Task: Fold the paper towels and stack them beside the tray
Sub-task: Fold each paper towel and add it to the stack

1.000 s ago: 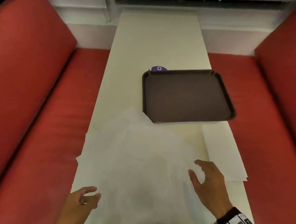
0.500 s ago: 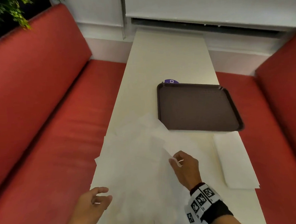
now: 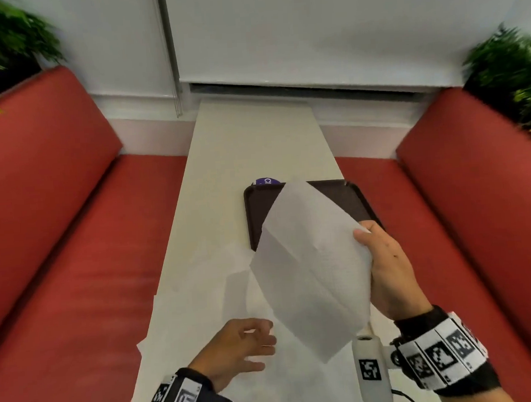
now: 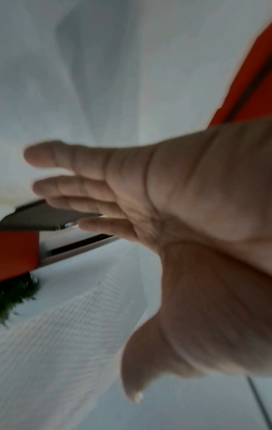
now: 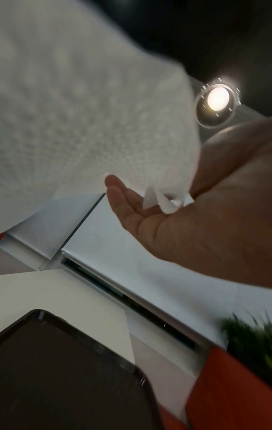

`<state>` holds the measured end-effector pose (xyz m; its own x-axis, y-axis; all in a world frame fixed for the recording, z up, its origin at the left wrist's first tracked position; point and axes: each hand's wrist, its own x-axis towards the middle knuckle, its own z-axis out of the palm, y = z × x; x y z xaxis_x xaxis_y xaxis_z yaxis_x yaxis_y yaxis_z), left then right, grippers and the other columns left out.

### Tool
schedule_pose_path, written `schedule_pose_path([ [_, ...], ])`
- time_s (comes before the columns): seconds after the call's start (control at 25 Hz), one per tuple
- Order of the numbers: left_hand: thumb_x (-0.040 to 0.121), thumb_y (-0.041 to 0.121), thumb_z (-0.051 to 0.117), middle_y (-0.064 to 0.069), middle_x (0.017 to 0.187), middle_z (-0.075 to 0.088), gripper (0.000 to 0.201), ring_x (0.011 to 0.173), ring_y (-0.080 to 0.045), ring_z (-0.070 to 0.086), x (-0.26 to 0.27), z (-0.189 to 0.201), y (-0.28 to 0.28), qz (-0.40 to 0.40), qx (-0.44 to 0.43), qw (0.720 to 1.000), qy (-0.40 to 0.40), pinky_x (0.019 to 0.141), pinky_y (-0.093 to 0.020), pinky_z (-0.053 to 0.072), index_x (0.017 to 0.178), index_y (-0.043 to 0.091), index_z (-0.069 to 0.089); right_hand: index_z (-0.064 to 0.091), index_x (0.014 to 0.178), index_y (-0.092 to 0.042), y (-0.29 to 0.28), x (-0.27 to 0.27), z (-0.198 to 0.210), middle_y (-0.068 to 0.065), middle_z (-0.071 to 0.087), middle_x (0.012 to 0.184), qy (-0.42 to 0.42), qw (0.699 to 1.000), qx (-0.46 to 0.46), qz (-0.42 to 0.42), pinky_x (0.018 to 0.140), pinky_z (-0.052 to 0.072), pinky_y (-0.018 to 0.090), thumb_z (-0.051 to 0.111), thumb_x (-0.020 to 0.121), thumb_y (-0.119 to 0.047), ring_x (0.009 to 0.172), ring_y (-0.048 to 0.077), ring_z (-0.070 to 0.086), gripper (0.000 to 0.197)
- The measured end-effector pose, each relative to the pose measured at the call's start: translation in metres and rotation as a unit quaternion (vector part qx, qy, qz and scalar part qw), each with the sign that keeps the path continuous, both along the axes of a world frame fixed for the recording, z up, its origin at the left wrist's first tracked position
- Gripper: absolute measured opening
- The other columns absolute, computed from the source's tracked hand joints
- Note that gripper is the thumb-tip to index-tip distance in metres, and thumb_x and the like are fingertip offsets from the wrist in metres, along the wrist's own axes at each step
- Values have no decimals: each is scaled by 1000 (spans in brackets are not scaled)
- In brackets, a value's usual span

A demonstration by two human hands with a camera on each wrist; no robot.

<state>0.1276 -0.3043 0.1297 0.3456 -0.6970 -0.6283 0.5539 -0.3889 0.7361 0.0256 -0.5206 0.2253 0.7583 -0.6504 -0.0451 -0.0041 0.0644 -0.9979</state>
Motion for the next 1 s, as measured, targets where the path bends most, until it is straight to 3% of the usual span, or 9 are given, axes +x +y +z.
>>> schedule_pose_path([
  [0.08, 82, 28, 66, -19, 109, 64, 38, 97, -31, 65, -2, 13, -19, 44, -107, 991, 62, 87, -47, 52, 114, 9, 58, 54, 92, -8, -2, -9, -4, 11, 58, 95, -13, 998, 52, -36, 71, 43, 39, 47, 96, -24, 84, 25, 53, 17],
  [0.24, 80, 8, 67, -20, 111, 67, 36, 99, -34, 66, 13, 42, -47, 86, -196, 977, -5, 79, -39, 57, 115, 4, 60, 51, 88, -11, -10, -29, -15, 12, 61, 87, -3, 994, 100, -48, 57, 50, 32, 53, 91, -17, 71, 21, 60, 7],
  [0.28, 79, 5, 65, -21, 108, 68, 33, 96, -33, 66, 18, 48, -49, 98, -196, 975, -28, 78, -36, 58, 111, 1, 62, 52, 91, -11, -15, -34, -16, 14, 64, 87, -18, 992, 121, -28, 53, 51, 30, 61, 85, -16, 68, 21, 64, 12],
  [0.36, 81, 1, 60, -21, 102, 70, 24, 88, -29, 68, 28, 58, -52, 103, -175, 976, -84, 73, -32, 58, 105, -4, 65, 57, 109, -7, -28, -41, -13, 17, 69, 104, -34, 989, 139, 32, 62, 57, 33, 79, 70, -22, 85, 29, 69, 48],
  [0.44, 84, 0, 58, -18, 101, 71, 22, 86, -26, 69, 38, 64, -51, 92, -155, 974, -134, 72, -31, 57, 104, -2, 65, 59, 121, -5, -36, -43, -7, 17, 67, 117, -11, 989, 119, 85, 73, 58, 34, 79, 73, -24, 102, 33, 67, 55],
  [0.56, 85, 2, 58, -13, 102, 72, 23, 90, -25, 69, 45, 73, -50, 102, -147, 968, -175, 75, -32, 56, 106, 3, 66, 69, 109, -4, -43, -42, -1, 17, 69, 114, 11, 990, 74, 120, 75, 58, 31, 79, 71, -33, 103, 32, 67, 49],
  [0.76, 87, 0, 55, -14, 100, 72, 21, 86, -27, 70, 39, 77, -50, 133, -163, 955, -208, 68, -29, 57, 105, 3, 67, 65, 111, -4, -40, -41, 0, 8, 71, 112, 27, 985, 20, 170, 77, 57, 28, 59, 80, -11, 101, 23, 69, 31],
  [0.88, 84, 0, 57, -12, 100, 73, 23, 92, -29, 69, 37, 75, -52, 129, -176, 955, -203, 72, -29, 58, 104, 4, 67, 71, 99, -4, -45, -41, -3, 11, 73, 103, 6, 991, -12, 130, 75, 57, 30, 60, 83, -8, 95, 27, 70, 20],
  [1.0, 74, 10, 70, -7, 98, 74, 23, 92, -21, 70, 34, 73, -55, 141, -207, 954, -164, 73, -26, 58, 96, 12, 73, 76, 95, -7, -52, -43, -7, 15, 73, 101, -26, 994, -4, 102, 73, 58, 32, 60, 82, -5, 92, 29, 71, 20],
])
